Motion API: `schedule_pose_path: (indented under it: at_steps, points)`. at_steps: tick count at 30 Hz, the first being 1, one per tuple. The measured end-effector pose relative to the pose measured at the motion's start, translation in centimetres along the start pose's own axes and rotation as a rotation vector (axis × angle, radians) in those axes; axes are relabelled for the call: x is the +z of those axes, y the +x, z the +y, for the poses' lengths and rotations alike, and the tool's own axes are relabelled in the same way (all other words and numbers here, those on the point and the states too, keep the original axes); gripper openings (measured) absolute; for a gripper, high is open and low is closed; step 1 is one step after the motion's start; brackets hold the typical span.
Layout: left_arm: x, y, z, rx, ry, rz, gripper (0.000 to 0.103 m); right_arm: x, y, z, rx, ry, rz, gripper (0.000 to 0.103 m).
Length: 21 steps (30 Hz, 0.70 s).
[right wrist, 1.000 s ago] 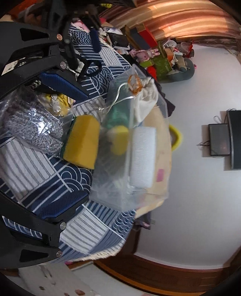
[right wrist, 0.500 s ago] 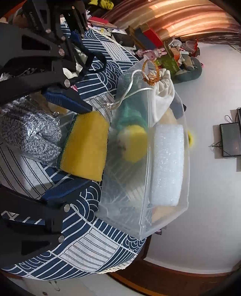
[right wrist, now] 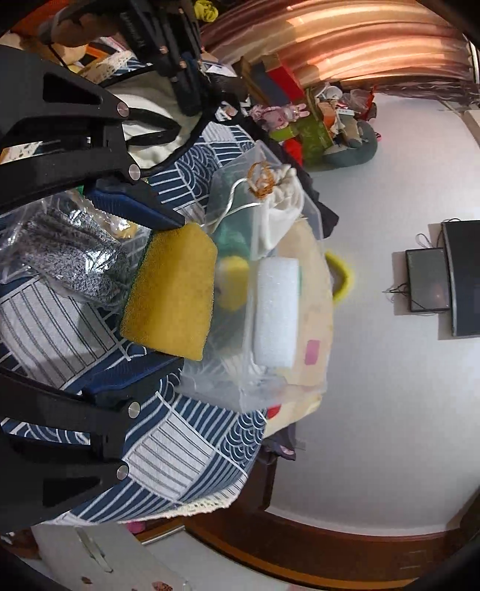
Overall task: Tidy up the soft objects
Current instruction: 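Grasp the yellow sponge with right tool while left tool grasps black eye mask, then place the eye mask into the box with left tool while right tool drops sponge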
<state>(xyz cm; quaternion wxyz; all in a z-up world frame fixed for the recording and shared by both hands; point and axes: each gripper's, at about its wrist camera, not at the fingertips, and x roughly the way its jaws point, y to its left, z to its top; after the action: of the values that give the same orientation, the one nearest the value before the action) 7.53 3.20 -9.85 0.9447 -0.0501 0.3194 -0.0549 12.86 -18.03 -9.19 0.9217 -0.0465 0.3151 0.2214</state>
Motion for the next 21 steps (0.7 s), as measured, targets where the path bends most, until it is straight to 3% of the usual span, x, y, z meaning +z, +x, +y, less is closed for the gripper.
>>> schedule_pose_path:
  at_steps: [21]
  points:
    - [8.2, -4.3, 0.1, 0.076, -0.017, -0.239, 0.013, 3.9, -2.1, 1.6, 0.004, -0.026, -0.136, 0.063]
